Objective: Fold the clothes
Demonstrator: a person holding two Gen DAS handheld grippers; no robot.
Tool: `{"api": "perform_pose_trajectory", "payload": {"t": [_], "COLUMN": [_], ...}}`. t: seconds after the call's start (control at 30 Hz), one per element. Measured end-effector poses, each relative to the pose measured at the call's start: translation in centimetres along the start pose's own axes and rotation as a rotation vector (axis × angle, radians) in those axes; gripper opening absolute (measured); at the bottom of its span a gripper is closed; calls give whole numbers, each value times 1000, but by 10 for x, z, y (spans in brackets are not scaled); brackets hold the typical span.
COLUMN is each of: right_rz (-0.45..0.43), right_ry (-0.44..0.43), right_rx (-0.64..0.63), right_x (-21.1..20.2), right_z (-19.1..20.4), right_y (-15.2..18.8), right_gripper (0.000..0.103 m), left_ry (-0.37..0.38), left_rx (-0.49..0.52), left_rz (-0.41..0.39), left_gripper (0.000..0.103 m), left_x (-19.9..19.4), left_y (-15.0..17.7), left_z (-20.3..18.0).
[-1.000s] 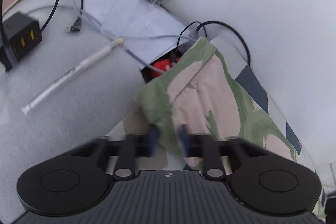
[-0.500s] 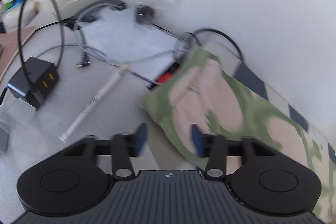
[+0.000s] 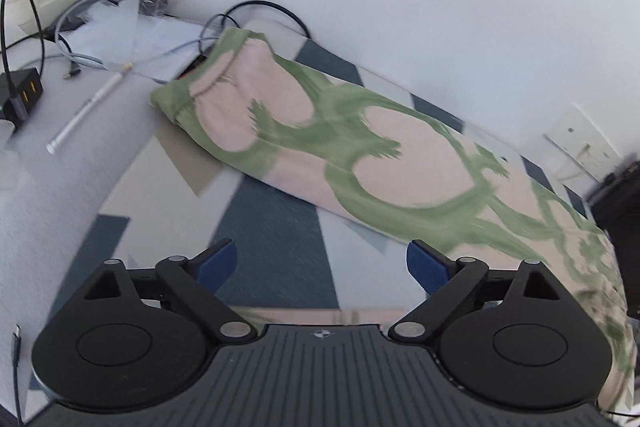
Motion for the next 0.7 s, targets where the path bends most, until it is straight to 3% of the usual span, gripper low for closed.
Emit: {"api": "perform_pose_trajectory", "payload": {"t": [0.23, 0.43, 0.7], "right_rz": [-10, -16, -38], "right_ry": [85, 131, 185], "right_rx": [57, 111, 180], "right_x": [-45, -86, -115], "right_z": [-37, -70, -128], "right_y": [42, 82, 111], "right_gripper": [102, 102, 102], "left_ry": [-30, -41, -50], "left_rx": [100, 177, 247], "left_rz": [-9, 29, 67], "left_gripper": [102, 102, 103], "left_x": [-31, -44, -65], "left_y": [17, 44, 93], "left_z": [10, 21, -8]}}
Point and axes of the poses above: each gripper's, at about its wrist camera, not at the fingertips, and x roughly the way its jaws point, z to its left, y to its underside, the point moved 10 cm from there along x, roughly the way its jaws point, and after that the axes turned 5 degrees about y, right-handed, at the moved point
